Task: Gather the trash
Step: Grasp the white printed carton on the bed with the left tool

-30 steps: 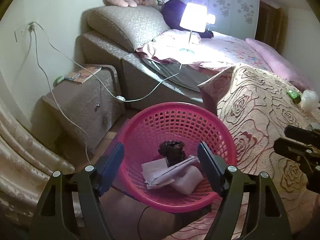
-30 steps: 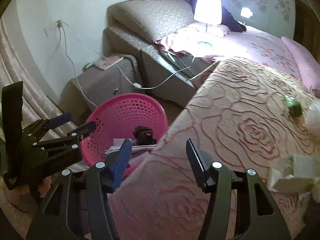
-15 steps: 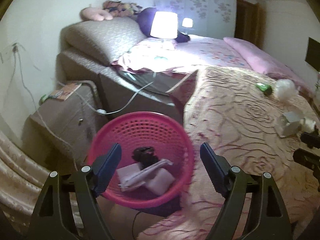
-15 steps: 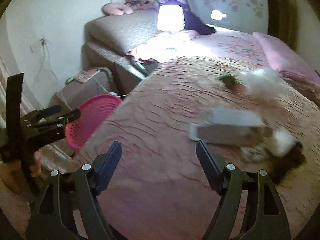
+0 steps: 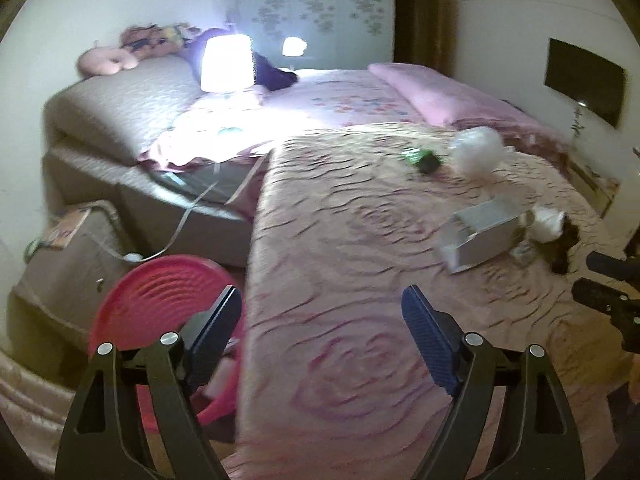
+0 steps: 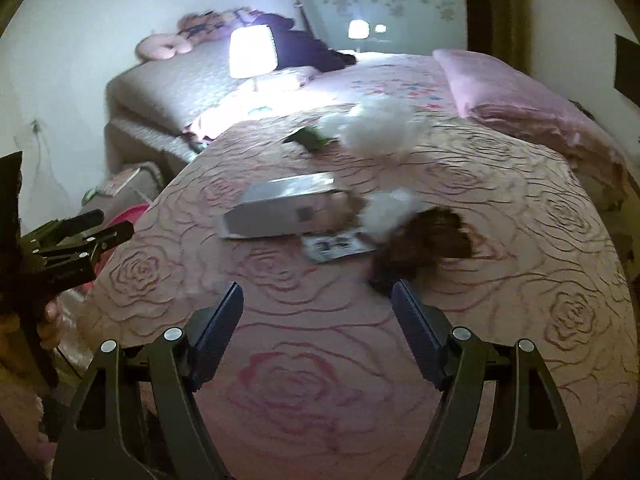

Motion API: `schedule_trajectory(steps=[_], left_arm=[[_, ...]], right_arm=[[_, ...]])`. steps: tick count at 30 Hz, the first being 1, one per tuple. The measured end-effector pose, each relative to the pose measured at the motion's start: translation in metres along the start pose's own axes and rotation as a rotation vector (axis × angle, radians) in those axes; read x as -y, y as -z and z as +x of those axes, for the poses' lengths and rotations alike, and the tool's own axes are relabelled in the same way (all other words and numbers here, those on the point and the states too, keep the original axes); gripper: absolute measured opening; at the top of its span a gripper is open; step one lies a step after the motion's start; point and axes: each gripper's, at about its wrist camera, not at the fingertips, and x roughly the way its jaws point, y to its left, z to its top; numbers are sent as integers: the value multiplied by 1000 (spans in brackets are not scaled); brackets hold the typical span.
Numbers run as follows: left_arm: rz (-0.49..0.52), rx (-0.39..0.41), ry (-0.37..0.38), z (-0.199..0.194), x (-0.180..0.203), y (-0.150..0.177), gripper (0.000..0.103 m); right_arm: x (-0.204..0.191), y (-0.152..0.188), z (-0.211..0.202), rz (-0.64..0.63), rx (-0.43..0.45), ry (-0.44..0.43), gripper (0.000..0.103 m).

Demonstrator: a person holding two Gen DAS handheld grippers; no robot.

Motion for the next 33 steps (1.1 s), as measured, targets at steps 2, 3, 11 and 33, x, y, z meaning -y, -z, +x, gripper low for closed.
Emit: schedule_trajectory(steps=[2,3,11,33], left_arm=[[19,-2,30,7,14,-8,80],[33,-2,55,11,21,-12,80],[167,-15,214,33,74,-32,80],[278,-39,380,69,115,-44,57]], right_arm=[[7,0,-4,14,11,7,74],[12,0,-6,23,16,11,74],[37,6,-5,78,8,21,74],[69,13,4,144,-20,36,74]])
